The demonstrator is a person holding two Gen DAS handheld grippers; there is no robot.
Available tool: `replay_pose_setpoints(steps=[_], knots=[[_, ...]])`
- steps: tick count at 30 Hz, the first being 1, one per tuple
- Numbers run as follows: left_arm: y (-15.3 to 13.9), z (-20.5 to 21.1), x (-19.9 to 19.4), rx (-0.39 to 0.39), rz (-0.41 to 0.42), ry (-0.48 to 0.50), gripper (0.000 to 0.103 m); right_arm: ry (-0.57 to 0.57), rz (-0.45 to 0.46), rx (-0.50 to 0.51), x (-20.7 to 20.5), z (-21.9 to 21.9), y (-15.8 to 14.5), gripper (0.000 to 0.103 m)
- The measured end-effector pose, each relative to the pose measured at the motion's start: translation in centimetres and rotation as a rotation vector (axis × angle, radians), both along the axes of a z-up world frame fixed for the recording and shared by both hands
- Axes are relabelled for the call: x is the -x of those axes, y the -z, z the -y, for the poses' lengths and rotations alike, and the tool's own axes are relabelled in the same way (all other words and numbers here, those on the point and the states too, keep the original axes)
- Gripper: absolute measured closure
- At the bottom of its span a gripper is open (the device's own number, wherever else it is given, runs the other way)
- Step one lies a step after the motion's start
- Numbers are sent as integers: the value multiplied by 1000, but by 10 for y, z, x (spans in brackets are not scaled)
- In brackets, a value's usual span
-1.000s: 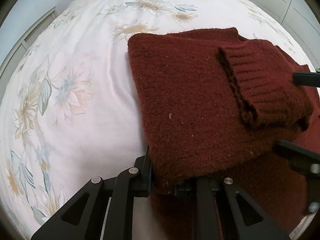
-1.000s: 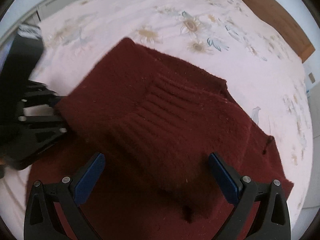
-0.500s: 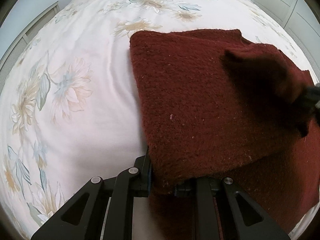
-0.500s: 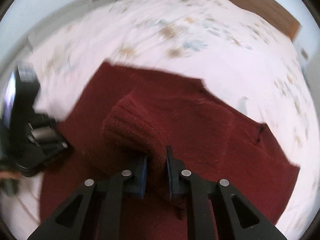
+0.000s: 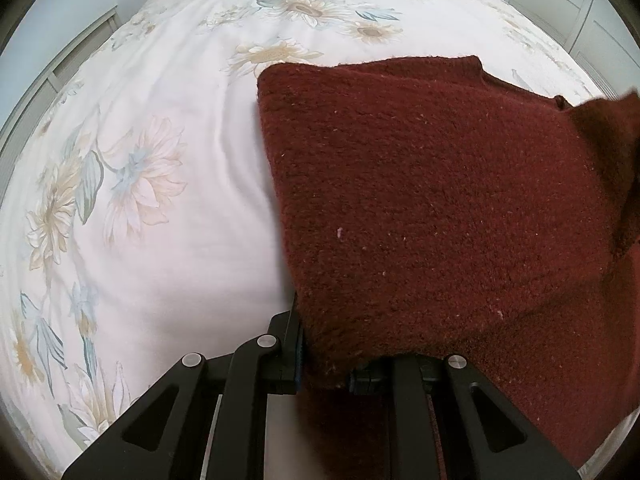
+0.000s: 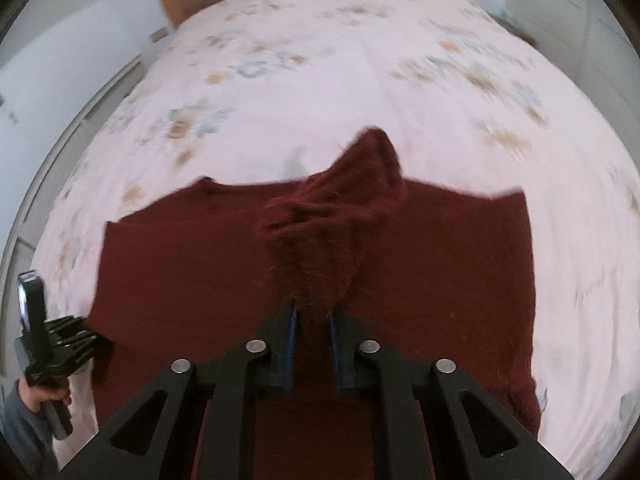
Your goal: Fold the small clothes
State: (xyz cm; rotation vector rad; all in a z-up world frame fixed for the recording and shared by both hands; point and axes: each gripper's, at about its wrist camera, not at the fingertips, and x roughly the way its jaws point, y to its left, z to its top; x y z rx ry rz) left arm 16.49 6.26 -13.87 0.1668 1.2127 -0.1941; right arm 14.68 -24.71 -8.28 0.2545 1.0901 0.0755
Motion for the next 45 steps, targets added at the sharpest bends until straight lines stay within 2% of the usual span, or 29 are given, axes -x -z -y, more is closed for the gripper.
replay_pose_setpoints(steps=[6,10,14,22,26,30,31,32,33,34,35,36,37,38,40,41,45], knots=[[2,5,2,-7,2,3,90,70,-83,-24,14,30,38,93],[2,11,5,-22,11,13,90,104,-93,-25,20,40,50,96],[4,18,8,-39,17,21,90,108,-103,-10,23,43,55,96],[4,21,11,-9,24,-4,88,137,-119,17,31,51,57,96],[-1,24,14,-21,29,-4,88,144,-129,0,37,59,57,97],[-5,20,14,-13,-18,-42,82,151,-116,-3,42,64,45,96],[-7,18,14,-4,-33,-57,76,149,-113,10,43,65,41,93],[-12,16,16,3,-33,-66,72,145,-109,28,44,65,35,85],[-17,14,19,0,-21,-70,59,139,-104,41,44,64,31,79],[-24,12,21,-13,-5,-74,41,129,-95,54,45,63,25,63],[-29,12,24,-26,5,-77,34,120,-88,63,45,61,19,43],[-35,12,25,-32,13,-77,25,108,-75,74,45,59,14,36],[-42,11,25,-30,21,-75,23,94,-59,85,45,55,7,32],[-49,12,24,-27,27,-72,21,79,-47,97,44,51,1,31],[-63,17,23,-15,46,-64,4,58,-29,117,42,43,-7,27],[-69,22,22,-9,58,-59,1,47,-18,129,40,37,-12,21],[-89,51,14,22,115,-34,1,-5,29,178,31,8,-24,19]])
